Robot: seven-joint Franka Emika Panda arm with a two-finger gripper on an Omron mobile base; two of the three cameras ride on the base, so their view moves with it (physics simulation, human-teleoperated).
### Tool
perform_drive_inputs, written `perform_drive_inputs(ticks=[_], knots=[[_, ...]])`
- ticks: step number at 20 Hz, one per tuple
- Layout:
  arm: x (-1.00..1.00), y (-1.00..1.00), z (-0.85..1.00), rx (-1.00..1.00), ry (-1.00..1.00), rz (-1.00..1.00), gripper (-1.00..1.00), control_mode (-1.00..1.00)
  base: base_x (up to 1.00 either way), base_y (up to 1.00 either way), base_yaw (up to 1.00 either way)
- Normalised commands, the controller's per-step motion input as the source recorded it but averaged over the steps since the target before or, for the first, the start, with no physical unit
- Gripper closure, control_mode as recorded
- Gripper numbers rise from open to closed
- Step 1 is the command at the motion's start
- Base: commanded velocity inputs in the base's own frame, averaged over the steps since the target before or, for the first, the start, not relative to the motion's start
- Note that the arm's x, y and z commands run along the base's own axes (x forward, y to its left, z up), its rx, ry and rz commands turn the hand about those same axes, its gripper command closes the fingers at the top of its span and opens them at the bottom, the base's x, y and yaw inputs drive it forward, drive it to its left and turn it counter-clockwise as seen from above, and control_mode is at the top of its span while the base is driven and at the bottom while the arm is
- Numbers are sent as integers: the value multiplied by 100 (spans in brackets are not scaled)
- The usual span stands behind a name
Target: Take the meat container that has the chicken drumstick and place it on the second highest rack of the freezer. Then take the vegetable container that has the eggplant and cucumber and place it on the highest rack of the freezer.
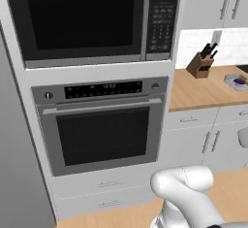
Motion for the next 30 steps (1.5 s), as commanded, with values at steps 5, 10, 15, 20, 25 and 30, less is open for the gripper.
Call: perform_drive_inputs(ticks=[5,10,15,20,25,30], knots=[[0,0,0,0,0,0,-100,100,34,-68,0],[0,0,0,0,0,0,-100,100,31,-64,0],[0,0,0,0,0,0,-100,100,27,-65,0],[0,0,0,0,0,0,-100,100,43,-68,0],[0,0,0,0,0,0,-100,100,53,-64,0],[0,0,0,0,0,0,-100,100,41,-52,0]])
